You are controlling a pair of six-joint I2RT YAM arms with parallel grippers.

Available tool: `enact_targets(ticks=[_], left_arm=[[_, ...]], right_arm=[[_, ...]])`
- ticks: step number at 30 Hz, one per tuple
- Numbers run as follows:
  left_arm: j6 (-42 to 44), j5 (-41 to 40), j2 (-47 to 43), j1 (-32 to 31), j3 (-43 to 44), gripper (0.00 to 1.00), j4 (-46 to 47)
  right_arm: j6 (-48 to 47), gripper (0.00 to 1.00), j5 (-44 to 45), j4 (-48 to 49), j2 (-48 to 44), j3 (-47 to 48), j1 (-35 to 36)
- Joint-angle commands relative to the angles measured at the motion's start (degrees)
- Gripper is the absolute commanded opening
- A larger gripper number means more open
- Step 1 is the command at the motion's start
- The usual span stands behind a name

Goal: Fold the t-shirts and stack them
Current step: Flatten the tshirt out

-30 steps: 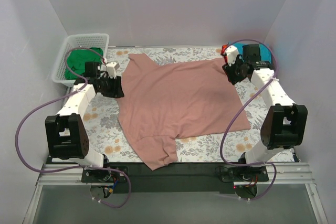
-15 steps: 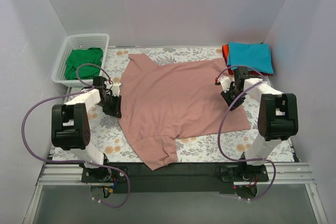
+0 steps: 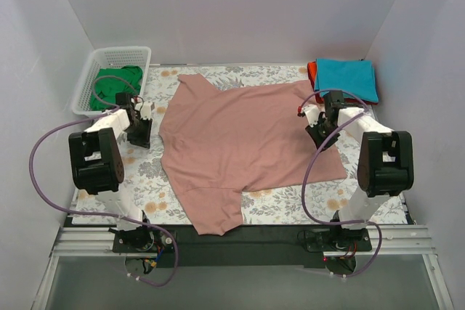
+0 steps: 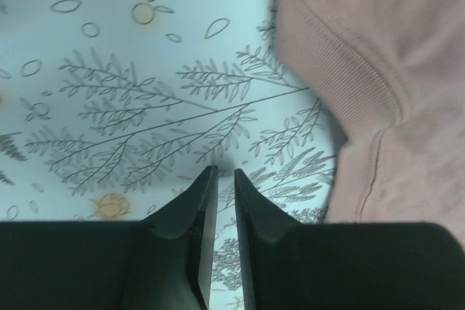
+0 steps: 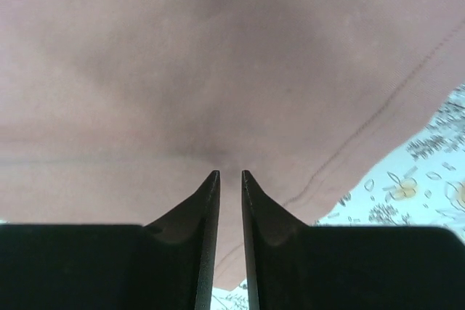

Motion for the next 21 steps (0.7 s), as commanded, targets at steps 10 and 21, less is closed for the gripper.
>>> enact_targets(ticks=[10, 21], left_arm=[[-1.2, 8.8, -16.2, -12.7, -7.0, 0.25, -5.1], [-0.4, -3.5, -9.5, -12.4, -17.4, 0.22, 2.3]], right_arm=[[-3.2, 0.22, 1.4, -3.7, -5.8, -0.2, -1.2], [-3.9, 0.18, 2.9, -2.8, -0.1, -4.3, -1.0]])
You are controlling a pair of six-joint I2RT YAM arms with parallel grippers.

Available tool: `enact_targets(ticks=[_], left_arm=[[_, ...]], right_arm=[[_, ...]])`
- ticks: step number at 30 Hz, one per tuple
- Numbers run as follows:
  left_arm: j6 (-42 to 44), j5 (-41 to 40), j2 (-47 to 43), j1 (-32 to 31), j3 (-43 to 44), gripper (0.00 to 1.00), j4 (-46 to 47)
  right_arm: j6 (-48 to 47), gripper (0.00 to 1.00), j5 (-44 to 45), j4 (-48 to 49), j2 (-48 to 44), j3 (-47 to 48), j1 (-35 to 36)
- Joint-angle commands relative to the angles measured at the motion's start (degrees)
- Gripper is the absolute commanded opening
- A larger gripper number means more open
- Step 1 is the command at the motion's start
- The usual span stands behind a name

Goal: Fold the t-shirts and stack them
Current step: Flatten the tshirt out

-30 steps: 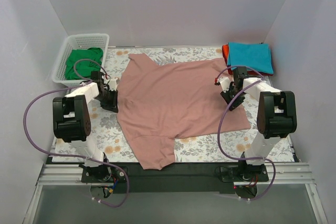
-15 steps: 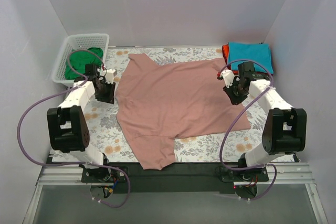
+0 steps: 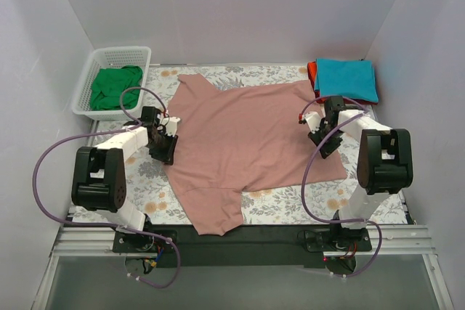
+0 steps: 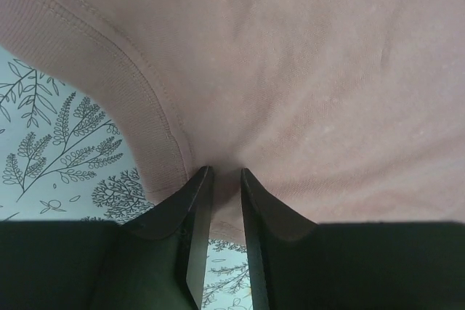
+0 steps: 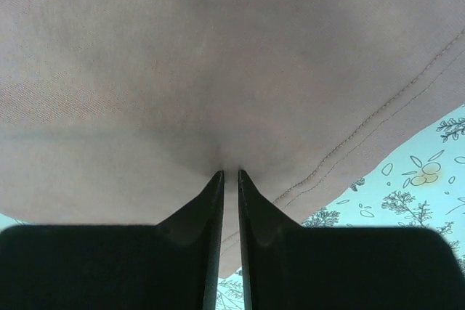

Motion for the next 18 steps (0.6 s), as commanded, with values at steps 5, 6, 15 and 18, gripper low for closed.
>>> enact_targets(ticks=[5, 6, 15, 18], left_arm=[[5.7, -8.9, 0.7, 4.3, -7.0, 0.21, 1.4], [6.4, -9.5, 0.3, 5.2, -7.4, 0.20, 1.2], [13.4, -8.5, -5.7, 10.3, -7.2, 0.19, -4.8], [13.7, -5.0, -7.9, 10.3, -3.4, 0.20, -8.9]], right_arm=[[-2.4, 0.18, 2.2, -2.0, -3.5, -10.6, 3.9], [-2.7, 0.18, 2.2, -2.5, -4.3, -11.9, 4.8], [-2.8, 0.19, -1.9, -12.8, -16.5, -19.8, 16.3], [-3.3, 0.19, -1.2, -15.1, -18.0, -15.3, 15.8]])
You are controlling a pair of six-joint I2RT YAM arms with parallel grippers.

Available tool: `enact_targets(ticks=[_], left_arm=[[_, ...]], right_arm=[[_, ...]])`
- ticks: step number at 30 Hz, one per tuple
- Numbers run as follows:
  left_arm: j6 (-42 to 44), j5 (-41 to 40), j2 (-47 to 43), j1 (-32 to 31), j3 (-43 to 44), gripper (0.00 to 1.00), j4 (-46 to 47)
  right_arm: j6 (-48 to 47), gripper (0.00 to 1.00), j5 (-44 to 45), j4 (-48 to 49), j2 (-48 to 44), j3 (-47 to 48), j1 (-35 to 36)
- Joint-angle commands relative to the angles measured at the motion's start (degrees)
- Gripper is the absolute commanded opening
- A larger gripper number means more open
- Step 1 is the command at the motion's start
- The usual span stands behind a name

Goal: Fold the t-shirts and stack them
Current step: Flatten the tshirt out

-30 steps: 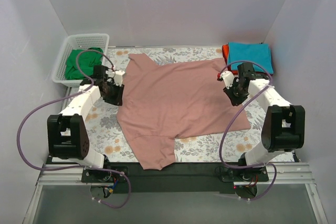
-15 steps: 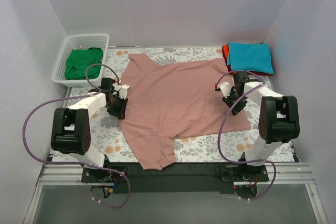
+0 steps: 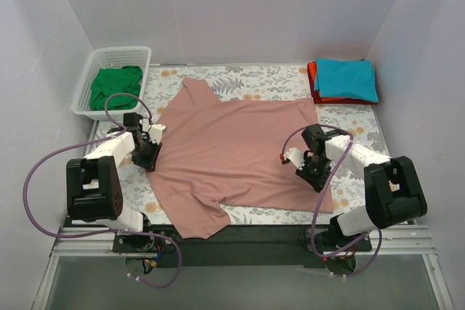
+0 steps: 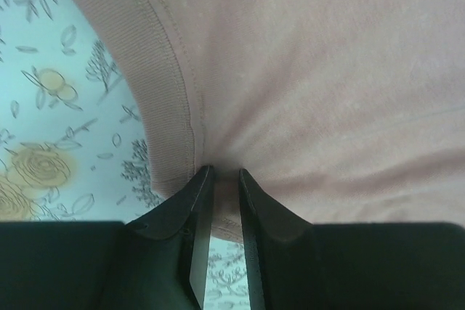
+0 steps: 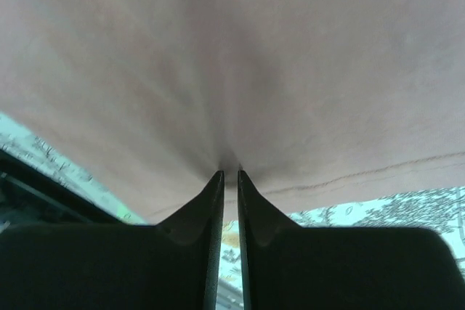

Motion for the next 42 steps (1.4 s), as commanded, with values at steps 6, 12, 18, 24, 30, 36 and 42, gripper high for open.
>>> enact_targets(ticks=[6, 12, 18, 24, 30, 36, 42], left_arm=[[0.3, 5.2, -1.7, 0.0, 9.8, 0.26, -12.2], [-0.8, 4.5, -0.6, -0.6, 6.4, 0.28, -8.5], [0.1, 2.4, -1.0, -0.5, -0.4, 0.28, -6.4], [1.7, -0.1, -7.0, -0.6, -9.4, 0.24, -7.7], [1.2, 2.1, -11.2, -0.6, -7.6, 0.22, -13.6], [-2.7, 13.7, -4.2, -0.6, 16.6, 0.44, -15.1], [-12.4, 20.6, 10.6, -1.1, 37.5, 0.52, -9.4]], right_arm=[[2.3, 0.20, -4.2, -6.9, 4.1, 15.5, -3.1], [3.0, 0.20, -3.1, -3.5, 11.3, 15.3, -3.0], [2.2, 0.20, 1.0, 1.4, 15.7, 12.8, -4.4], [0.2, 0.20, 2.2, 2.4, 15.3, 7.8, -4.9], [-3.2, 0.21, -2.7, -4.4, 7.0, 6.3, -4.3], [-0.1, 0.37, -9.7, -5.8, 8.7, 22.8, -9.3], [10.5, 0.38, -11.6, -2.6, 22.0, 50.2, -15.9]])
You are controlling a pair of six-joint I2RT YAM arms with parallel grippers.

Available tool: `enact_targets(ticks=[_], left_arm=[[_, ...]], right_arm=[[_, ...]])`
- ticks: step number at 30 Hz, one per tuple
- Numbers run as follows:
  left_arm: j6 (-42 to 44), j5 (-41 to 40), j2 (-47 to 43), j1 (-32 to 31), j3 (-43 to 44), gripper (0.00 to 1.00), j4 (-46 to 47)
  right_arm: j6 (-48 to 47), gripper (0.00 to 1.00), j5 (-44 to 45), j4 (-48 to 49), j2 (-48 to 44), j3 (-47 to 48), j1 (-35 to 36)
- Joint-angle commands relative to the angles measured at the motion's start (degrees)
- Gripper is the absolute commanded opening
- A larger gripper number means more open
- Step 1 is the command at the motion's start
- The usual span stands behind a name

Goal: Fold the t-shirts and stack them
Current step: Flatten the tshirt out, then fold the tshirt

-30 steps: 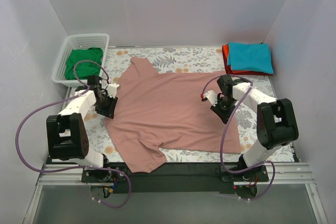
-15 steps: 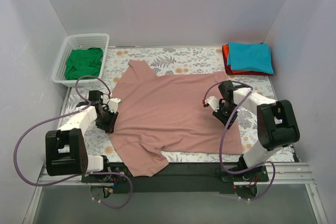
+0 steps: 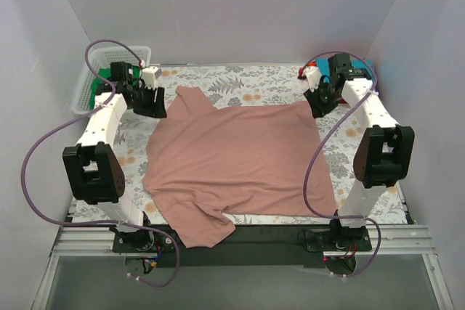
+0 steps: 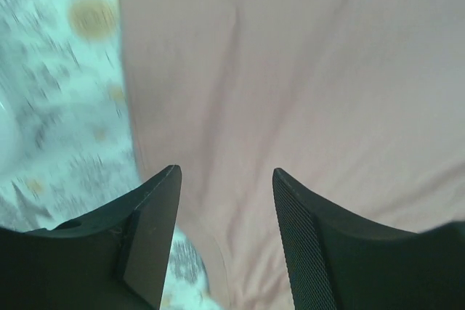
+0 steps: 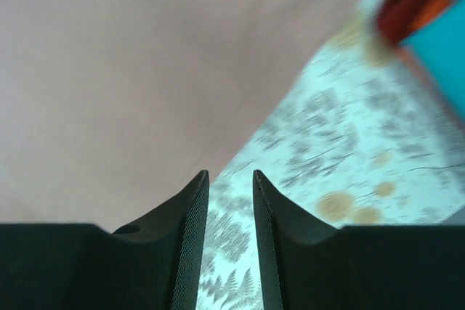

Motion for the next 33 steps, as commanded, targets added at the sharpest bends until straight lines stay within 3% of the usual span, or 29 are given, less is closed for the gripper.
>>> enact_targets(ticks=[1, 6, 11, 26, 28, 33], left_arm=[[-7.0, 6.2, 5.7, -0.5, 7.8, 0.53, 5.2], [-11.9, 6.4, 14.8, -1.2, 17.6, 0.53, 10.3], [-13.6, 5.7, 19.0, -2.2, 20.6, 0.53, 13.0], [-13.6, 0.8, 27.5, -3.1, 23.4, 0.56, 16.3], [-13.4, -0.9, 29.4, -3.1, 24.3, 0.55, 16.5], [-14.4, -5.8, 35.1, -5.4, 28.8, 0.57, 17.1]], right_arm=[[9.2, 0.37, -2.0, 3.0, 8.8, 11.7, -3.4], [14.2, 0.35, -0.5, 5.2, 23.1, 28.5, -3.7], [17.5, 0.34, -0.4, 7.7, 31.1, 36.4, -3.4], [20.6, 0.50, 6.4, 16.4, 34.4, 30.6, -1.3], [21.0, 0.56, 7.7, 17.7, 33.7, 29.7, -1.2], [21.0, 0.55, 9.9, 17.9, 34.4, 28.0, -1.3]])
